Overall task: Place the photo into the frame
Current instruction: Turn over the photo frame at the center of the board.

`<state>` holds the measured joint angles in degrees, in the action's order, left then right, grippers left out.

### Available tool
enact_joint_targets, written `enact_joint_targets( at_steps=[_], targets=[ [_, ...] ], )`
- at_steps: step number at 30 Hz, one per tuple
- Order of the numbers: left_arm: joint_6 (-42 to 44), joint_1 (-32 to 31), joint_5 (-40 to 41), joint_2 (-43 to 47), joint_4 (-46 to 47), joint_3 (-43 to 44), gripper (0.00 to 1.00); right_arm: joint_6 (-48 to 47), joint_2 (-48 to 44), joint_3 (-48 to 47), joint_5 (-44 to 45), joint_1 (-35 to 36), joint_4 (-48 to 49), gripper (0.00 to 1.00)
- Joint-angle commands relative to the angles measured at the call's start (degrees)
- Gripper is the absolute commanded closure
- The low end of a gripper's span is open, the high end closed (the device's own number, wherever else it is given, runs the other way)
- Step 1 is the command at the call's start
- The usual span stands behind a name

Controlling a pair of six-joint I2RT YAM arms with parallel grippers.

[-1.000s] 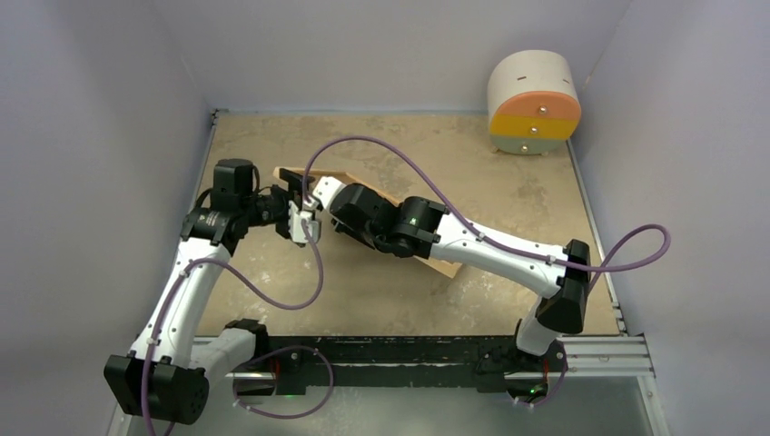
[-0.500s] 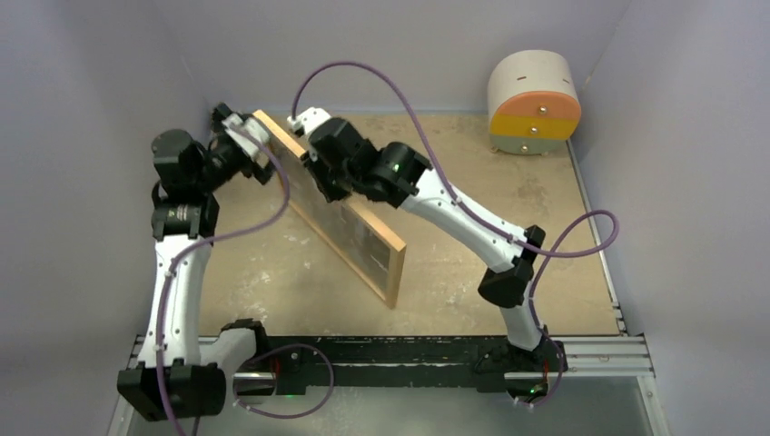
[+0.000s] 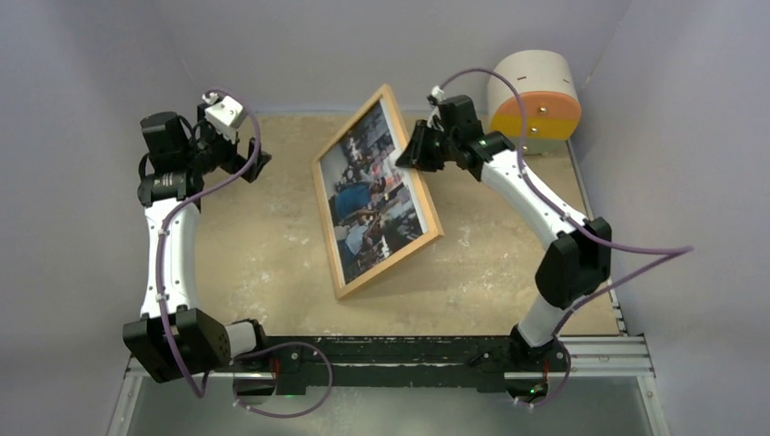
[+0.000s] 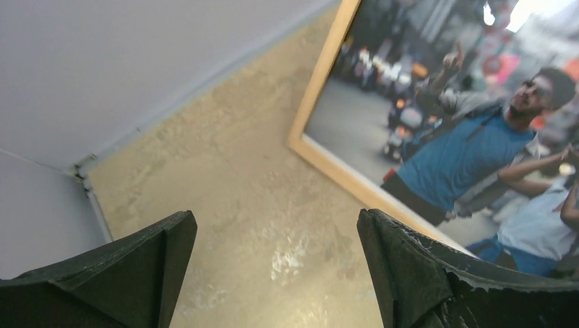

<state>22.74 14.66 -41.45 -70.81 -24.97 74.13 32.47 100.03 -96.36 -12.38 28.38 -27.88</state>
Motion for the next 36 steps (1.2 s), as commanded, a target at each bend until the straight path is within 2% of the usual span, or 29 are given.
enact_joint_targets(
  at_steps=[1,3,11,15,22,25,29,33,36],
  targets=[
    [9.38,0.29,-1.82,-3.79,-10.37,-1.28,0.04,4.35,-7.72,16.67,-6.44,-4.38,12.30,1.00],
    [12.59,0.36,-1.57,-5.48,-12.70,-2.28,0.03,4.81,-9.53,23.53,-9.61,-6.27,17.74,1.00],
    [15.73,0.37,2.40,-8.98,-11.72,-7.87,0.02,2.51,-12.00,41.76,-8.73,-10.62,27.05,1.00],
    [12.76,0.38,2.35,-7.93,-6.17,-13.06,0.02,1.23,-11.28,46.44,-5.70,-10.78,28.43,1.00],
    [7.34,0.37,0.34,-5.89,3.42,-21.50,0.01,0.04,-8.14,50.50,-5.99,-11.67,34.81,0.88],
    [7.79,0.37,-0.17,-6.45,4.08,-22.95,0.01,-0.64,-6.42,51.56,-7.30,-11.90,37.15,0.81],
    [8.89,0.37,-0.39,-7.35,4.86,-24.91,0.01,-0.83,-5.36,53.97,-9.53,-12.53,40.87,0.65],
    [9.59,0.38,-0.23,-8.19,6.16,-26.39,0.00,0.41,-5.19,55.88,-11.88,-14.48,43.62,0.57],
    [9.42,0.37,-0.75,-8.67,6.95,-27.12,0.00,1.36,-4.96,56.59,-13.55,-16.08,44.99,0.39]
  ],
)
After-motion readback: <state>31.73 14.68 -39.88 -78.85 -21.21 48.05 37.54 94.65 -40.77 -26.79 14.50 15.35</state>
